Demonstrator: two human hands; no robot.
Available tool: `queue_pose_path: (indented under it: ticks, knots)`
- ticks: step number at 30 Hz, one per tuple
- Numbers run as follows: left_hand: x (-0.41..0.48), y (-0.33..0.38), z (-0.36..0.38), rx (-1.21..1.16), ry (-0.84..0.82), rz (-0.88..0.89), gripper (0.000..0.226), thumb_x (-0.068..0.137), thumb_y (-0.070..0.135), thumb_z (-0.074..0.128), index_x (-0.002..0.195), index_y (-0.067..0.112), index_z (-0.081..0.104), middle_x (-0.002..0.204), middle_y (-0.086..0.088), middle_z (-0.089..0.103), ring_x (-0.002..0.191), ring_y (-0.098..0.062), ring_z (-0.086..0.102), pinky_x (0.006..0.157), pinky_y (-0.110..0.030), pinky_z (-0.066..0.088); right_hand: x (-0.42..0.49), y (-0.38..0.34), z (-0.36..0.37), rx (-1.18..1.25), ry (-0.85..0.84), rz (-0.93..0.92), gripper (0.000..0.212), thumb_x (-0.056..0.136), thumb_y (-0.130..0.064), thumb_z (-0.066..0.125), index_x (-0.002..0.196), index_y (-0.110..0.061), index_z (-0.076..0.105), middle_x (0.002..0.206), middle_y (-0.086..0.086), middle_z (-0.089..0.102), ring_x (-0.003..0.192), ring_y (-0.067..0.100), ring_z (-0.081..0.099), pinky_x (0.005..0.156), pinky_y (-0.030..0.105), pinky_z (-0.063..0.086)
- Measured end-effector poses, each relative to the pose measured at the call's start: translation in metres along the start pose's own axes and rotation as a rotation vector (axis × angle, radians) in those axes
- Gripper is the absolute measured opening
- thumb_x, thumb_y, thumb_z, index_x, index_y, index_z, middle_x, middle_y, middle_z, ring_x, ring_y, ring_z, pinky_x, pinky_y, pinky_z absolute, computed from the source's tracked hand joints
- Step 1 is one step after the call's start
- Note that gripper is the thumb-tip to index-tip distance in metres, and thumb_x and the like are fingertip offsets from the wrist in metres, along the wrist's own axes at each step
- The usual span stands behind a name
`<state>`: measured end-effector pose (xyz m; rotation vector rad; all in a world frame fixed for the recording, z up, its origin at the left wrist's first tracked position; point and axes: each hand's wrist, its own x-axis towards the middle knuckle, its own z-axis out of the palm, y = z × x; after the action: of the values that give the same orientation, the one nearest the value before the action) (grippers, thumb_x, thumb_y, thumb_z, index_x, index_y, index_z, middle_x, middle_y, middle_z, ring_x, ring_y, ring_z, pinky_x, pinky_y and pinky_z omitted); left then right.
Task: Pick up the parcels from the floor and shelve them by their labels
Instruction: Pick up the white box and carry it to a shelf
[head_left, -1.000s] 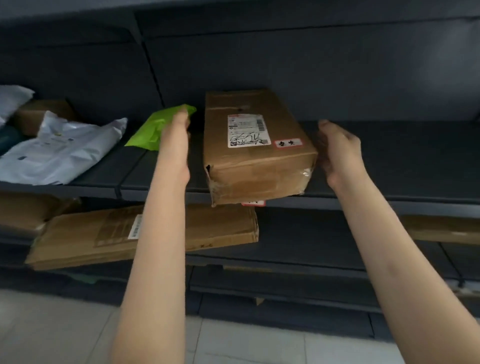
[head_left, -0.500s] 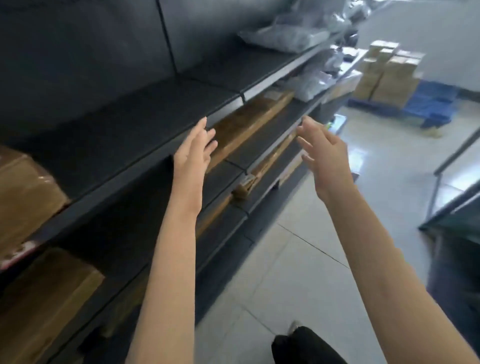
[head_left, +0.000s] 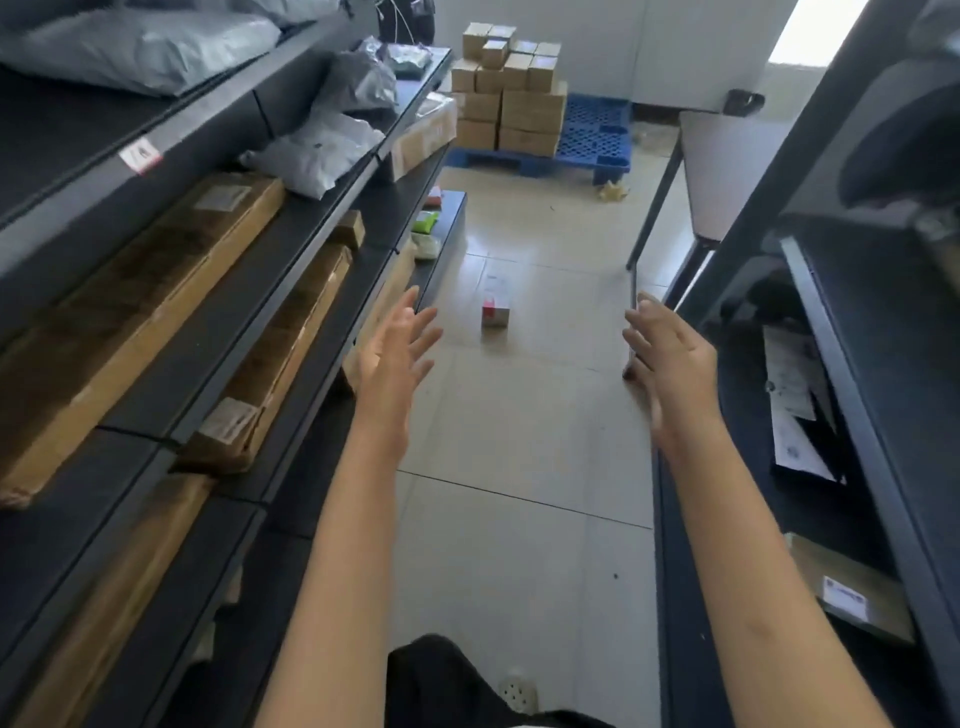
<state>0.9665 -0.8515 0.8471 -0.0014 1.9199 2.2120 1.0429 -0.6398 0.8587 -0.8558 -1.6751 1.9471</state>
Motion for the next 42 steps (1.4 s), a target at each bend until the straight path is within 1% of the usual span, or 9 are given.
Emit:
queue_pose_path:
  ticks: [5,10,15,18,28,32,36,39,42]
  knots:
    - [0.089,-0.007,0.058,0.013,-0.004,-0.014,0.031,0.103,0.035,0.038,0.129,0.038,0.054,0.137,-0.001,0.061,0.122,-0.015,0.061,0.11,-0.044,0.042,0.106,-0.001,-0.001,-0.013,-0.009,0.024,0.039,0.092,-0.034,0.059,0.129,-0.023,0.059,0.134,0.0,0.062,0.12,0.014,0.059,0.104,0.032,0.042]
    - [0.22,-0.02,0.103,0.037,0.016,-0.014,0.043,0.102,0.035,0.038,0.143,0.027,0.048,0.138,-0.003,0.061,0.122,-0.017,0.061,0.106,-0.041,0.045,0.242,0.002,0.035,-0.023,-0.025,0.032,0.043,0.093,-0.035,0.057,0.133,-0.02,0.056,0.136,0.001,0.06,0.123,0.017,0.057,0.108,0.036,0.041]
    - [0.365,-0.003,0.154,0.077,-0.004,-0.028,0.044,0.102,0.036,0.041,0.144,0.025,0.048,0.137,-0.001,0.061,0.117,-0.011,0.062,0.106,-0.039,0.045,0.378,-0.027,0.087,-0.048,-0.042,0.032,0.042,0.093,-0.034,0.058,0.132,-0.019,0.056,0.137,0.002,0.06,0.123,0.017,0.057,0.104,0.031,0.042]
    - [0.438,0.008,0.184,0.07,0.004,-0.06,0.043,0.102,0.036,0.04,0.143,0.024,0.049,0.137,-0.002,0.062,0.119,-0.014,0.062,0.106,-0.04,0.045,0.449,-0.046,0.11,-0.063,-0.064,0.034,0.041,0.094,-0.031,0.057,0.133,-0.019,0.056,0.137,0.002,0.059,0.126,0.017,0.055,0.102,0.028,0.041]
    - [0.679,-0.008,0.306,0.051,0.093,-0.109,0.044,0.102,0.035,0.041,0.142,0.021,0.05,0.136,-0.005,0.062,0.12,-0.018,0.062,0.106,-0.041,0.046,0.728,-0.063,0.15,-0.103,-0.134,0.05,0.041,0.093,-0.03,0.058,0.132,-0.019,0.057,0.136,0.002,0.06,0.126,0.015,0.055,0.109,0.034,0.04]
    - [0.774,-0.009,0.349,0.037,0.166,-0.147,0.043,0.102,0.034,0.042,0.142,0.022,0.051,0.136,-0.005,0.062,0.12,-0.018,0.062,0.104,-0.039,0.048,0.848,-0.078,0.183,-0.16,-0.247,0.096,0.039,0.093,-0.029,0.06,0.13,-0.019,0.059,0.134,0.0,0.062,0.125,0.015,0.056,0.107,0.03,0.041]
    - [0.858,-0.006,0.371,-0.003,0.265,-0.154,0.043,0.1,0.035,0.043,0.141,0.025,0.053,0.133,-0.001,0.065,0.121,-0.018,0.062,0.105,-0.04,0.046,0.945,-0.088,0.236,-0.239,-0.411,0.102,0.039,0.093,-0.026,0.059,0.131,-0.018,0.059,0.133,0.0,0.062,0.122,0.012,0.058,0.092,0.013,0.043]
    - [0.918,-0.01,0.375,-0.048,0.368,-0.146,0.037,0.098,0.036,0.044,0.132,0.033,0.058,0.133,-0.001,0.066,0.121,-0.017,0.063,0.109,-0.045,0.044,1.011,-0.086,0.286,-0.287,-0.556,0.1,0.039,0.093,-0.027,0.059,0.131,-0.018,0.059,0.132,0.0,0.062,0.122,0.012,0.058,0.091,0.011,0.041]
    - [0.979,-0.023,0.373,-0.102,0.483,-0.132,0.035,0.097,0.036,0.044,0.129,0.035,0.058,0.133,-0.002,0.065,0.122,-0.02,0.062,0.11,-0.048,0.043,1.073,-0.079,0.338,-0.338,-0.71,0.077,0.038,0.094,-0.026,0.059,0.131,-0.017,0.059,0.123,-0.002,0.064,0.112,0.007,0.06,0.079,0.003,0.046]
